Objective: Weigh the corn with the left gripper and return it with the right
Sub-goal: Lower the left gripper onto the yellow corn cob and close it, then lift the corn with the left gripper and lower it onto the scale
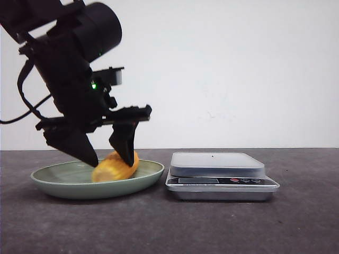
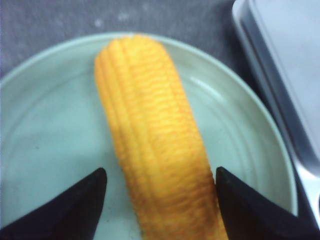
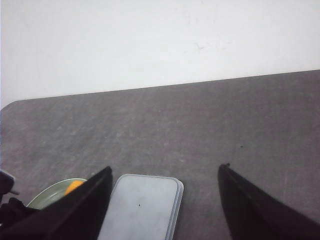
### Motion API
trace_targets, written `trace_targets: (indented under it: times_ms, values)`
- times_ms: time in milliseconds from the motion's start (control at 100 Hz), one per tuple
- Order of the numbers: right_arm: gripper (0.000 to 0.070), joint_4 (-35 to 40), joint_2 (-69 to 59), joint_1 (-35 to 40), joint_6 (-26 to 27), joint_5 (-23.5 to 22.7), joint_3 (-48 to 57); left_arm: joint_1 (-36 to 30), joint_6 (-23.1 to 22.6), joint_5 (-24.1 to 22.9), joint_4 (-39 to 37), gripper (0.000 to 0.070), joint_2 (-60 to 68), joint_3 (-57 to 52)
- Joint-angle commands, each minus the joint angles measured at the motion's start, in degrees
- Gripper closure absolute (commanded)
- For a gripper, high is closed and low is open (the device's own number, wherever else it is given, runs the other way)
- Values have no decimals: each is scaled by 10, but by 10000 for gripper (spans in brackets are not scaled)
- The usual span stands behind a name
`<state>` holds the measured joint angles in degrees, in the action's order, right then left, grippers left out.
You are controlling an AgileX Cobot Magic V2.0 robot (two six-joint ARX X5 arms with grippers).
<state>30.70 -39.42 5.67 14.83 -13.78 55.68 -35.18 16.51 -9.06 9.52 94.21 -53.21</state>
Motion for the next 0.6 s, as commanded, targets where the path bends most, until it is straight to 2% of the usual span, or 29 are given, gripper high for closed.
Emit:
trace_targets:
  times_ms: [0,80,140,200,290,590]
  values:
    - [281,-5,-2,2,-6,-2,11,-6,8,-2,0,293,15,-7]
    - [281,-2,-2,2,-6,-2,11,-6,9,-2,-4,298,17,-7]
    - [281,0,-2,2,-6,-2,11,-6,9,-2,-5,336,17,-7]
    - [281,1,-2,2,-7,-1,11,-6,9,-2,-5,458,17,-7]
    - [281,0,-2,2,-7,-1,11,-6,6,-2,-6,700,17,-7]
    - [281,2,-2,2,-7,-1,11,-24,9,-2,-5,695,-46,-22]
